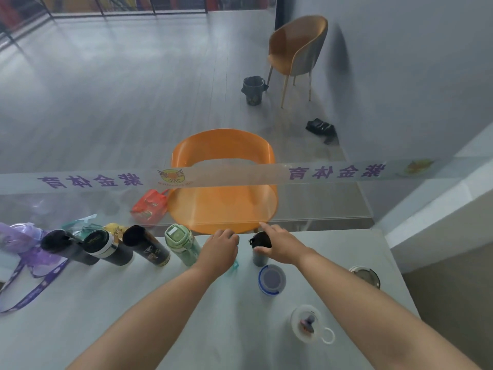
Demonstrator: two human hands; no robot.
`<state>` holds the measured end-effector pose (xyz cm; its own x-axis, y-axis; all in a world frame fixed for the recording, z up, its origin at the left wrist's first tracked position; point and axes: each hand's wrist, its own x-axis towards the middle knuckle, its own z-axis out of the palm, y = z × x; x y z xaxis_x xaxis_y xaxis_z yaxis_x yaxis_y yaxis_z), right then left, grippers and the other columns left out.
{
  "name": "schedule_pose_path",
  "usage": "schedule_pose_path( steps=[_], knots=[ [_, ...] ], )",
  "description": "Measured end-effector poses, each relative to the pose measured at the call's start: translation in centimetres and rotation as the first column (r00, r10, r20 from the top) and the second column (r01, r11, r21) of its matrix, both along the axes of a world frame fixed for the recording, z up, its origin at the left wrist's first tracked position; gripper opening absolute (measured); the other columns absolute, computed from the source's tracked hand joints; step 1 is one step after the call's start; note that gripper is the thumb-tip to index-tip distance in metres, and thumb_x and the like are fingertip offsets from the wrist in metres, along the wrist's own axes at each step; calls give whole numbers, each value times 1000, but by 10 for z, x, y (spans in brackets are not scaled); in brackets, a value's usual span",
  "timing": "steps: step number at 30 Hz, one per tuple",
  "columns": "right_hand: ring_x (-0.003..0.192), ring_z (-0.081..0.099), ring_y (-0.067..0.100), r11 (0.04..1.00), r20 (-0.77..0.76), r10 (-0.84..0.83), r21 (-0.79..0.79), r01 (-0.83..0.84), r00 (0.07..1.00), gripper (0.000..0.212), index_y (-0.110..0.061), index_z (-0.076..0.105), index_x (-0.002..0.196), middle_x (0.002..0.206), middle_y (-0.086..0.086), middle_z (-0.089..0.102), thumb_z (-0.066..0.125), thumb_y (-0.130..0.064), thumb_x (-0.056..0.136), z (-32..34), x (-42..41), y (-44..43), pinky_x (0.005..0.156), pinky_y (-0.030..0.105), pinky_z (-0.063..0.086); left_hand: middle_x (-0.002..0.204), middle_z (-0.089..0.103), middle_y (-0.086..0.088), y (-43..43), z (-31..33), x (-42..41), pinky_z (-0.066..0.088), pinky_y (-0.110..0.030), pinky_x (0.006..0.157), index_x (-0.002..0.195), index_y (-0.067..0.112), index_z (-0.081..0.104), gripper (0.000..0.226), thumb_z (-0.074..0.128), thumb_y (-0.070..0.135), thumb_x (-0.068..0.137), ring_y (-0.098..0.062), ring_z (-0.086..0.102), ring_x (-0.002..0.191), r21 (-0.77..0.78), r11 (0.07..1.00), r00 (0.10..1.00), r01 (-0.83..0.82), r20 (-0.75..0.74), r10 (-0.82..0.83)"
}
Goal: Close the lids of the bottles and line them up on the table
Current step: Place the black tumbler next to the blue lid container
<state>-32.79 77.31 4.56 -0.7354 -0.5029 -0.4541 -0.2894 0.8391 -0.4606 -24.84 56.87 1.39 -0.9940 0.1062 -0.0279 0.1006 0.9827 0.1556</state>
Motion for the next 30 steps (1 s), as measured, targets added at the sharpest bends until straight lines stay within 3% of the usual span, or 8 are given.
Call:
schedule_pose_path(
  steps=[7, 13, 16, 20, 26, 30],
  knots=[
    [132, 48, 26, 980, 31, -192, -40, 193, 981, 79, -26, 37, 146, 143, 4, 50, 66, -62, 82, 19, 54, 30, 108, 41, 42, 95, 63, 0, 8, 19, -4, 45, -34, 76, 93, 18, 59, 2, 59, 16, 92, -24, 56, 94, -12, 997, 997, 75, 6, -75],
    [130, 47, 30, 973, 5, -206, 106, 204, 979, 92, -21, 33, 147, 142, 7, 46, 69, -64, 75, 2, 94, 20, 104, 44, 43, 67, 59, -4, 20, 35, 9, 35, -35, 56, 94, 18, 55, 16, 63, 9, 83, -31, 54, 66, 33, 996, 997, 78, -16, -78],
    [125, 48, 33, 977, -19, -138, 160, 139, 990, 84, -26, 30, 149, 139, 9, 44, 72, -50, 80, -11, 106, 15, 101, 42, 45, 56, 54, -4, 25, 41, 18, 30, -31, 49, 90, 15, 60, 26, 68, -2, 73, -27, 40, 51, 30, 996, 997, 79, -27, -78],
    [120, 49, 35, 978, -40, -145, 144, 150, 989, 77, -24, 31, 149, 135, 12, 45, 70, -38, 84, -17, 102, 19, 97, 41, 47, 65, 61, -6, 35, 43, 19, 29, -33, 54, 90, 13, 59, 15, 59, 1, 81, -29, 53, 65, 92, 987, 988, 135, -87, -127],
    [121, 49, 37, 974, -43, -167, 147, 171, 985, 76, -24, 33, 148, 135, 14, 44, 70, -32, 83, -16, 66, 65, 100, 41, 45, 97, 65, -4, 59, 27, -2, 50, -43, 72, 95, 14, 61, 11, 57, 14, 85, -29, 56, 90, 163, 983, 993, 84, -96, -69],
    [119, 51, 39, 980, -60, -144, 131, 151, 988, 75, -24, 35, 148, 133, 15, 46, 71, -34, 83, -15, 32, 97, 99, 40, 45, 104, 62, -5, 79, 23, -11, 49, -42, 72, 99, 15, 63, 15, 57, 17, 86, -30, 54, 91, 143, 989, 995, 35, -100, -20]
  ],
)
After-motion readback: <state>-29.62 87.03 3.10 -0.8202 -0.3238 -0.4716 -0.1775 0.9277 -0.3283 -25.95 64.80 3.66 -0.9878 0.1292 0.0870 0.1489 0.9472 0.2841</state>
